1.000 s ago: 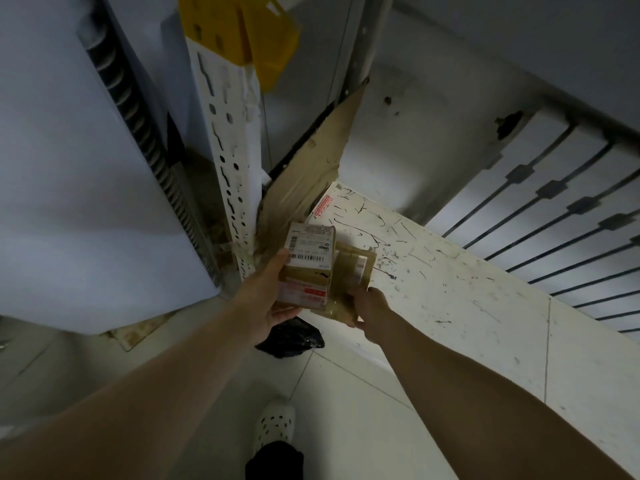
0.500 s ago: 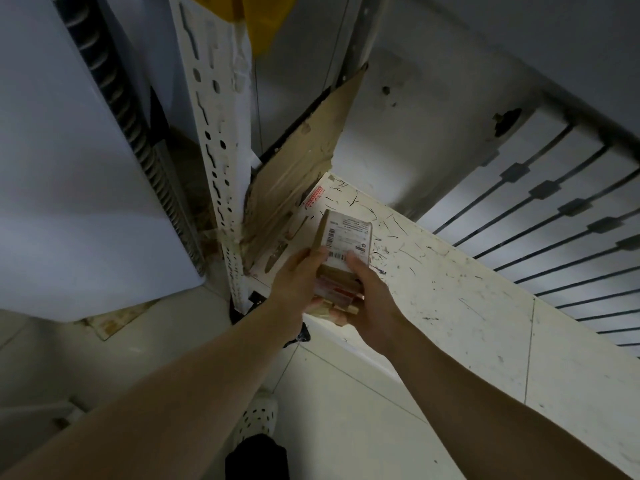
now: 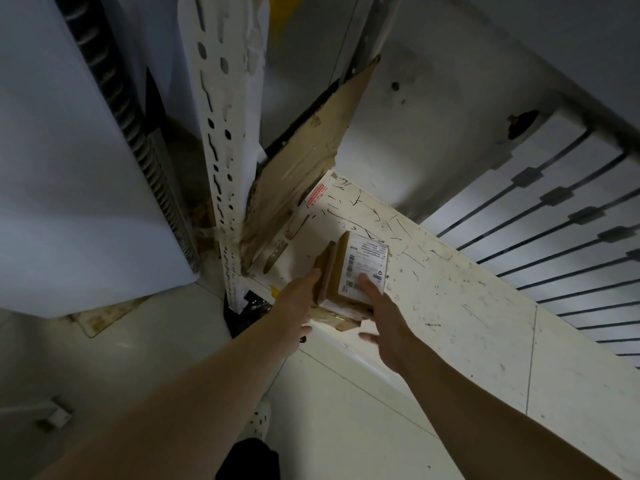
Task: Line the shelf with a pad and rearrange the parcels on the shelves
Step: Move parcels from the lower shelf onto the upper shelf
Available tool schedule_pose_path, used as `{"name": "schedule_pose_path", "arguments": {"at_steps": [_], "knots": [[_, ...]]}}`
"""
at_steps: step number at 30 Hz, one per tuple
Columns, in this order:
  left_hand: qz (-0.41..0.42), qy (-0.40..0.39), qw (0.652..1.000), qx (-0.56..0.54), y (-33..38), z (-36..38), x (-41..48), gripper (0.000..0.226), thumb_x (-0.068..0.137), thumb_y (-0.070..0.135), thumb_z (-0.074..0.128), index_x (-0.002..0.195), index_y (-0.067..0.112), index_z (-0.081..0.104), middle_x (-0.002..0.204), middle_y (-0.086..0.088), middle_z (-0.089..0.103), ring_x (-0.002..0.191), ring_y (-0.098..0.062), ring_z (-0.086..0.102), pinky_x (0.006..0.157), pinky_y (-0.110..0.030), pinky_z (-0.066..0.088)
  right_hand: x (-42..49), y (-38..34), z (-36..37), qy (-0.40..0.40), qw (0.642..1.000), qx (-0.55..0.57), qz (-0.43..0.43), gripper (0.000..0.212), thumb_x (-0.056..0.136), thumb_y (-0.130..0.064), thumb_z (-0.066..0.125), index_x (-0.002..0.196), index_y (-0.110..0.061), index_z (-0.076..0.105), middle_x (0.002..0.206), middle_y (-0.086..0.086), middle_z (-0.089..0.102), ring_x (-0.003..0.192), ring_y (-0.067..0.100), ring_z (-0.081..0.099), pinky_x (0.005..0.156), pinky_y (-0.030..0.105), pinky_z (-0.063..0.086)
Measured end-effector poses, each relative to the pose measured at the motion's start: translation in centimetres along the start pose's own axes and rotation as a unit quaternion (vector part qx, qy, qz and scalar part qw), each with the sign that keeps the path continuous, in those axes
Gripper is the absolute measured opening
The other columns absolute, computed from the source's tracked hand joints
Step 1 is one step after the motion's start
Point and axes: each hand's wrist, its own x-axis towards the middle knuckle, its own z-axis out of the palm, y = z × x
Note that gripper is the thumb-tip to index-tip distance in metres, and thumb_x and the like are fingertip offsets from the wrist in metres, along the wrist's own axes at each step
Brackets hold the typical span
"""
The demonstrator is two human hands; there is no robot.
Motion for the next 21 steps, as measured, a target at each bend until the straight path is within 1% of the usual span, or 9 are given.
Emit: {"name": "schedule_pose_path", "arguments": {"at_steps": [4,7,9,11,13,15,17,19,21], "knots": [[0.023,-0.030,0.999,0.009,-0.1,0.4,0.7,0.050,0.098,0.050,0.054,0.139,0.021,0.048,0.145,-0.011,0.051,0.135,-0.032,0.046,0.115,-0.047,0.036,0.2,0.0,1.0,-0.036,0.998,0.038,0.044,0.044,0.093,-0.053,0.059,0.126,-0.024,0.057,0.119,0.002,0.064,0.116,0.030,0.057,0.104,0.061,0.045],[0.076,-0.033,0.997,0.011,0.9,0.4,1.4,0.033,0.101,0.041,0.053,0.126,0.019,0.056,0.122,-0.005,0.061,0.116,-0.025,0.054,0.104,-0.035,0.039,1.2,-1.2,2.6,-0.031,0.996,0.073,0.031,0.041,0.093,-0.047,0.061,0.124,-0.020,0.060,0.116,0.007,0.066,0.112,0.030,0.062,0.103,0.050,0.050],[0.121,-0.024,0.992,0.029,2.2,0.3,2.3,0.022,0.101,0.038,0.053,0.116,0.022,0.054,0.116,-0.001,0.060,0.103,-0.018,0.054,0.095,-0.031,0.039,2.1,-2.5,3.9,-0.030,0.994,0.099,0.016,0.033,0.095,-0.043,0.061,0.119,-0.020,0.060,0.112,0.008,0.067,0.104,0.027,0.064,0.089,0.040,0.056],[0.158,-0.029,0.986,0.042,3.7,0.1,2.4,0.031,0.099,0.039,0.056,0.124,0.020,0.053,0.121,0.002,0.061,0.103,-0.015,0.056,0.094,-0.028,0.040,3.1,-3.8,4.9,-0.030,0.993,0.114,0.003,0.034,0.096,-0.041,0.061,0.122,-0.020,0.059,0.111,0.008,0.067,0.099,0.024,0.065,0.072,0.032,0.056],[0.182,-0.017,0.982,0.053,4.6,-0.1,2.9,0.060,0.087,0.055,0.066,0.134,0.020,0.054,0.130,0.001,0.064,0.115,-0.019,0.061,0.105,-0.036,0.045,3.9,-5.0,5.3,-0.036,0.994,0.105,-0.001,0.036,0.097,-0.043,0.060,0.124,-0.019,0.058,0.113,0.008,0.068,0.099,0.023,0.066,0.067,0.030,0.055],[0.179,-0.006,0.982,0.054,5.2,-0.3,3.3,0.067,0.077,0.064,0.069,0.129,0.023,0.056,0.129,0.001,0.066,0.118,-0.020,0.061,0.110,-0.040,0.043,4.3,-5.8,5.5,-0.042,0.996,0.079,-0.002,0.036,0.098,-0.046,0.058,0.124,-0.020,0.058,0.116,0.008,0.067,0.100,0.022,0.065,0.075,0.033,0.056],[0.166,-0.012,0.985,0.039,5.5,-0.4,2.4,0.041,0.094,0.044,0.063,0.127,0.022,0.050,0.127,0.003,0.059,0.118,-0.016,0.055,0.105,-0.028,0.037,4.1,-5.6,5.0,-0.025,0.999,0.042,0.006,0.054,0.096,-0.055,0.055,0.137,-0.021,0.050,0.138,0.006,0.057,0.117,0.024,0.058,0.101,0.045,0.048],[0.136,-0.003,0.990,0.031,5.3,-0.6,1.3,0.053,0.099,0.039,0.056,0.145,0.016,0.040,0.139,-0.007,0.051,0.125,-0.021,0.048,0.104,-0.031,0.036,3.3,-5.1,4.2,-0.005,1.000,0.009,0.016,0.082,0.092,-0.066,0.052,0.157,-0.023,0.028,0.162,0.005,0.033,0.144,0.032,0.036,0.118,0.054,0.030],[0.111,0.019,0.993,0.044,5.2,-0.8,-0.9,0.069,0.097,0.052,0.054,0.152,0.017,0.033,0.152,-0.009,0.042,0.132,-0.028,0.045,0.111,-0.039,0.037,1.3,-4.8,3.2,0.000,1.000,0.014,0.016,0.091,0.089,-0.070,0.050,0.162,-0.027,0.016,0.169,0.005,0.016,0.151,0.036,0.023,0.121,0.056,0.024]]}}
